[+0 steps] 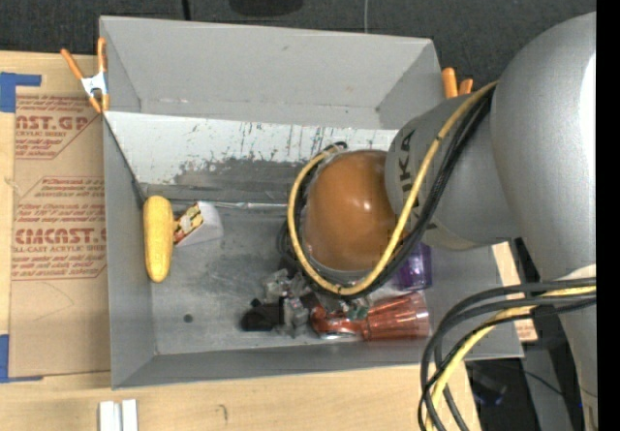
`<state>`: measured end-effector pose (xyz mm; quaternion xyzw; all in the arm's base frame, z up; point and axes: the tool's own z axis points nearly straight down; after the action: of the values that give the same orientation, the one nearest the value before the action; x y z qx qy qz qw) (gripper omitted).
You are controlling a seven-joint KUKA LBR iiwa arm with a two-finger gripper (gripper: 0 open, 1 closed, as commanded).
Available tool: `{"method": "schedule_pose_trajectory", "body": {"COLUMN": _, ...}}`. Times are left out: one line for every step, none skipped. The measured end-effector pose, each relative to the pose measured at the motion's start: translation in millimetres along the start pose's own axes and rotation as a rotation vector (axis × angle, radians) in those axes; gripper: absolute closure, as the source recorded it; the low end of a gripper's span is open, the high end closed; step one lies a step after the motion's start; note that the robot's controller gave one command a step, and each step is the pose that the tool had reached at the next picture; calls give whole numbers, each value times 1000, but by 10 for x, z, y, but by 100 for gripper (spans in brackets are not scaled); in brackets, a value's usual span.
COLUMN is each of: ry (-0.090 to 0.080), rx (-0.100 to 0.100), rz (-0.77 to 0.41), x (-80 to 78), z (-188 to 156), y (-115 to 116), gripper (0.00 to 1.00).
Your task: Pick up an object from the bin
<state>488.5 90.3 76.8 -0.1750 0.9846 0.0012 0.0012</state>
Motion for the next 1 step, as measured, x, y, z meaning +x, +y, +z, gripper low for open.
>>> {"method": "schedule_pose_trajectory", "body": {"ry": 1, "rx": 2, "rz": -6, "x": 17, "z": -539, "y": -25, "gripper": 100}}
